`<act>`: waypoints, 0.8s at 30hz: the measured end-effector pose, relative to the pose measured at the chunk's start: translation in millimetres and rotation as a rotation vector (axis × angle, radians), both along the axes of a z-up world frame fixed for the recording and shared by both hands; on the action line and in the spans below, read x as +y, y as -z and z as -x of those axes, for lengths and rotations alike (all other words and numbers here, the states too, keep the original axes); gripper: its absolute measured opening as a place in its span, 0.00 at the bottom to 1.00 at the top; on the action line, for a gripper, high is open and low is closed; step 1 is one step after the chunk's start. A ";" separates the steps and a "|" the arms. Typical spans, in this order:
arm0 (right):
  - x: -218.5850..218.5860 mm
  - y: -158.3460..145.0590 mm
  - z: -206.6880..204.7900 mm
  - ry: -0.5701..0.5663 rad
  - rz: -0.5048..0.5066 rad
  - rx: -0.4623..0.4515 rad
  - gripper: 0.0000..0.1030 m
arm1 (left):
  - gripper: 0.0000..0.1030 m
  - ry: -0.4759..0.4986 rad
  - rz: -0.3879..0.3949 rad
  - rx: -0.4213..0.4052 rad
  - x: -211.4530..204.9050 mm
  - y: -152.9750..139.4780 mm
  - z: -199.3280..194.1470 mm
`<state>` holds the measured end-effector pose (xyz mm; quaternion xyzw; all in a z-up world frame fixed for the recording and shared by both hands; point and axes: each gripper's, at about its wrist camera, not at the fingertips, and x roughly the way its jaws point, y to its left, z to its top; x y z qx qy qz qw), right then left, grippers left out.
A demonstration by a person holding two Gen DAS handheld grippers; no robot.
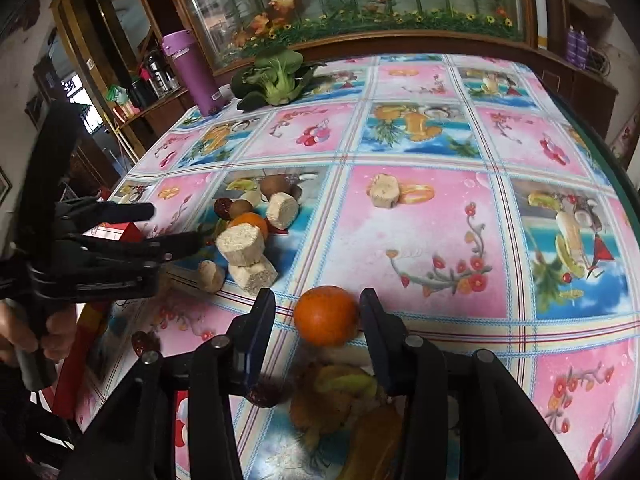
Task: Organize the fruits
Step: 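Close the left tool on the second orange while the right tool holds its orange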
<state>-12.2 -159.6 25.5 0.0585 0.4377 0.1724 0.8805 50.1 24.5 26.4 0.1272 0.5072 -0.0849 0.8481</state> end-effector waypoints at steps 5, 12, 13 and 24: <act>-3.4 5.9 -5.1 -0.004 -0.022 0.053 0.42 | 0.70 0.091 0.010 0.016 -22.4 3.6 -2.0; -4.6 6.2 -6.8 -0.004 -0.019 0.053 0.42 | 0.70 0.187 0.043 0.036 -49.3 4.2 -6.8; -5.1 6.3 -6.4 -0.004 -0.022 0.053 0.42 | 0.70 0.192 0.043 0.038 -51.2 5.0 -7.5; -1.7 6.0 -6.0 -0.010 -0.012 0.044 0.42 | 0.49 0.215 0.186 0.054 -61.2 5.2 -24.4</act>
